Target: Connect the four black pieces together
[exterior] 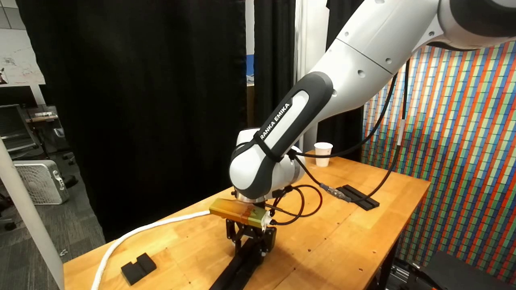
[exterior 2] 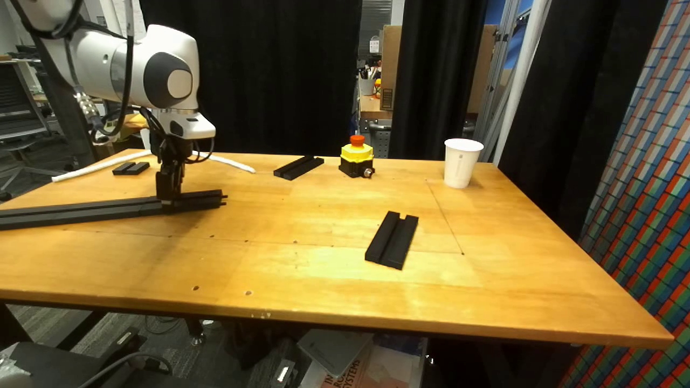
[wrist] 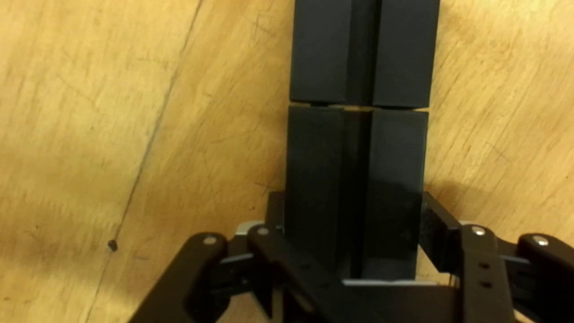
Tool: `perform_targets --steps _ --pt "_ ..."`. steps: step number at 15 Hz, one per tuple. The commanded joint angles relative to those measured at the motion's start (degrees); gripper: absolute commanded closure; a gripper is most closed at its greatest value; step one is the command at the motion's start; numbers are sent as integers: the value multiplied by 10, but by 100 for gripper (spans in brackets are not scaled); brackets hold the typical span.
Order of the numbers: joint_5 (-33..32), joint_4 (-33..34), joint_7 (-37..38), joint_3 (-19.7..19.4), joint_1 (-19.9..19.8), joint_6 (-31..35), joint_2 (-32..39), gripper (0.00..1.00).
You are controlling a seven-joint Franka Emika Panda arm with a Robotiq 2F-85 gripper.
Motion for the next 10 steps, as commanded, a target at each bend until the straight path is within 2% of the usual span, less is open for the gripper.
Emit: perform_targets --steps 1,8,9,10 --pt "-20 2 10 -2 15 15 10 54" --pt "-26 5 20 1 20 29 17 54" --pt "-24 5 19 2 21 31 18 7" --pt "-25 3 21 2 23 35 16 5"
